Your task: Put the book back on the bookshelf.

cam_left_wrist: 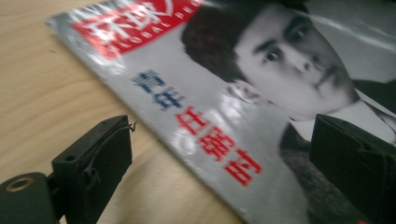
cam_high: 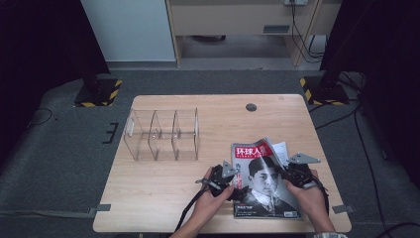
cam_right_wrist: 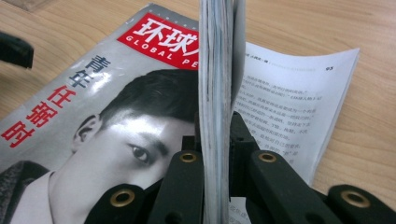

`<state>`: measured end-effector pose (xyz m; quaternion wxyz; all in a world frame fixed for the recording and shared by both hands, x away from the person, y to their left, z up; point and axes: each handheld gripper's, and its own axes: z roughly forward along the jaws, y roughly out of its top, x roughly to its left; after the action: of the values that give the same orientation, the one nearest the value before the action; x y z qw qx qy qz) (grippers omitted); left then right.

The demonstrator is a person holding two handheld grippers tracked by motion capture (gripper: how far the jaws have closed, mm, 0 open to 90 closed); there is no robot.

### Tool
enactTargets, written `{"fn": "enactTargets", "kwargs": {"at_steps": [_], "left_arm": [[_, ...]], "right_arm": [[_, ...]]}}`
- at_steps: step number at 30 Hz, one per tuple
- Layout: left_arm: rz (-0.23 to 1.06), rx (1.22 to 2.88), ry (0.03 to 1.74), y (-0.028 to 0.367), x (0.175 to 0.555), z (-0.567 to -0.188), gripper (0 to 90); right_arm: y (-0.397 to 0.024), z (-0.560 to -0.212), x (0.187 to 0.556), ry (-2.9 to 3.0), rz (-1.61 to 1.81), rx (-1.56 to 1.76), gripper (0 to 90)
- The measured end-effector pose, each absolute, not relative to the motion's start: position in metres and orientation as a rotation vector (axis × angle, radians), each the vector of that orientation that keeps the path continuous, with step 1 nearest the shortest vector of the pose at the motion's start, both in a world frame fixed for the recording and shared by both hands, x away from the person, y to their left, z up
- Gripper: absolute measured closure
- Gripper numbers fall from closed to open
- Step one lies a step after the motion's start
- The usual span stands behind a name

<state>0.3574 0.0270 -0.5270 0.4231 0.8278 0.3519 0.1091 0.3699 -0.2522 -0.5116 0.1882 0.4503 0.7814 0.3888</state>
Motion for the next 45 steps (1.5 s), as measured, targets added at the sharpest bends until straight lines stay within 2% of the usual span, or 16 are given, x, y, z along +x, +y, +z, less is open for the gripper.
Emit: {"fn": "enactTargets", "kwargs": {"at_steps": [17,34,45], "left_arm": [[0.127,2.056,0.911,0.03,0.367,-0.536,5.7],[0.11,2.074,0.875,0.022,0.372,-0.536,5.8],[0.157,2.079,0.881,0.023,0.37,-0.535,18.3]], "right_arm": [[-0.246,-0.486,0.357,2.156,1.267,1.129,87.7],[-0.251,-0.47,0.352,2.078,1.485,1.118,87.7],[-0.25,-0.496,0.367,2.166,1.406,1.194,87.6]]}}
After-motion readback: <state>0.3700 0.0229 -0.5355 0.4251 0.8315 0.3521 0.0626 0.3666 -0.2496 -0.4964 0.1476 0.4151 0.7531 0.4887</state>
